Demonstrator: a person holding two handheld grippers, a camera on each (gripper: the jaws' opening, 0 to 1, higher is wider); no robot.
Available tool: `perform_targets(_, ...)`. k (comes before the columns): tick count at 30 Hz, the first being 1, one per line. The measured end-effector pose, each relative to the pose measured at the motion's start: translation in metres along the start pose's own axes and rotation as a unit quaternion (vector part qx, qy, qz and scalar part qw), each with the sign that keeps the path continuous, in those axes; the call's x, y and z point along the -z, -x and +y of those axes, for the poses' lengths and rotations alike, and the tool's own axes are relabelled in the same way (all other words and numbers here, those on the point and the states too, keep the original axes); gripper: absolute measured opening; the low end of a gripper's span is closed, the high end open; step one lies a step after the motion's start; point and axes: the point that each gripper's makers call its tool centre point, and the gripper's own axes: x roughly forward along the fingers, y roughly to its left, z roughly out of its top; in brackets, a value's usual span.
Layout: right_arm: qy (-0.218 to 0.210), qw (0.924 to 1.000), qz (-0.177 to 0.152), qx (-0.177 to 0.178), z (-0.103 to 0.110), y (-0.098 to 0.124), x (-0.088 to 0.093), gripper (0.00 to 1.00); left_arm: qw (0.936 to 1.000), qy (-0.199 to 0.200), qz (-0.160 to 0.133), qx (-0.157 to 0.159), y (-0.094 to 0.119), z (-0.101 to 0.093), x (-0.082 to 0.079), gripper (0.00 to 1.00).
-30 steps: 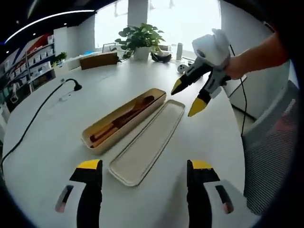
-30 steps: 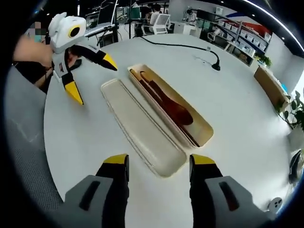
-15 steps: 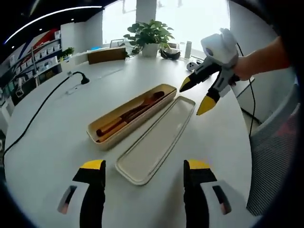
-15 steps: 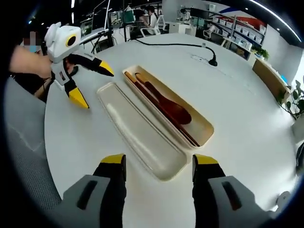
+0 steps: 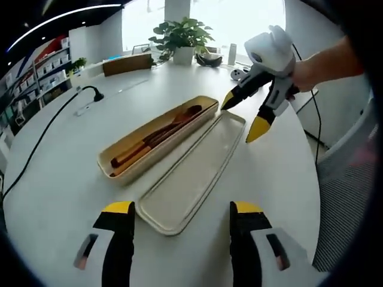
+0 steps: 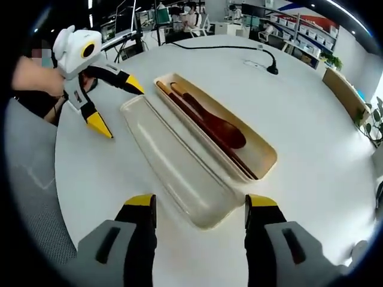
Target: Arrange the utensils inside the cutlery case until each visible utensil rests in its matching compartment.
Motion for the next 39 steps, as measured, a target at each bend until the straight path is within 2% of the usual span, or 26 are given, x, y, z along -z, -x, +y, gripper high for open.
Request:
perform_targets(3,0.007,1.0000,0.002,0.002,0.005,0.003,0.002,0.50,1.0000,0.000,0.002,-0.009,0.003,0.001,0.002,0.59)
perform_targets(7,0.038,0.9992,0.015,0.002,0.012,0.005,0.005,0.49,0.9999,-0.004,-0.005,-0.015,0.006,-0.002,0.005,0.51)
perform_targets(12,0.052,0.9985,0.016,0.000,0.024,0.008,0.009,0.48,0.9998,-0.007,-0.004,-0.016,0.015,-0.013,0.012,0.50)
perform_targets(15,0.033,0.9993,0.015,0.005,0.028,0.008,0.010,0.47,0.9995,-0.026,0.000,-0.018,0.024,-0.019,0.019,0.49)
perform_targets(19,0.049,0.9987,0.014,0.006,0.039,0.009,0.006,0.46,0.9996,-0.022,-0.006,-0.013,0.029,-0.027,0.021,0.48)
perform_targets(23,0.056,0.9983,0.016,-0.003,0.054,0.007,0.001,0.45,0.9987,-0.050,0.000,-0.011,0.030,-0.036,0.022,0.47)
perform_targets(25,0.082,0.9962,0.029,-0.002,0.058,0.006,0.004,0.44,0.9984,-0.054,0.004,-0.018,0.031,-0.035,0.024,0.47)
perform_targets(26,0.089,0.9955,0.033,0.000,0.059,0.005,0.006,0.43,0.9983,-0.051,0.001,-0.027,0.034,-0.031,0.023,0.48)
perform_targets(27,0.084,0.9962,0.022,0.001,0.060,0.006,0.003,0.43,0.9984,-0.042,-0.006,-0.036,0.037,-0.026,0.020,0.49)
perform_targets(29,0.081,0.9964,0.027,0.001,0.060,0.007,0.006,0.44,0.9986,-0.027,-0.015,-0.043,0.043,-0.020,0.019,0.58)
perform_targets(32,0.075,0.9969,0.021,0.008,0.058,0.008,0.008,0.55,0.9986,-0.017,-0.010,-0.049,0.047,-0.010,0.024,0.71)
perform_targets(33,0.069,0.9974,0.021,0.006,0.059,0.008,0.008,0.56,0.9990,0.001,-0.012,-0.043,0.048,-0.009,0.025,0.72)
perform_targets(37,0.068,0.9973,0.011,0.023,0.055,0.013,0.006,0.54,0.9992,0.016,-0.007,-0.035,0.047,-0.005,0.032,0.74)
perform_targets(39,0.073,0.9966,0.002,0.039,0.052,0.020,0.000,0.52,0.9991,0.010,-0.013,-0.039,0.049,-0.004,0.030,0.80)
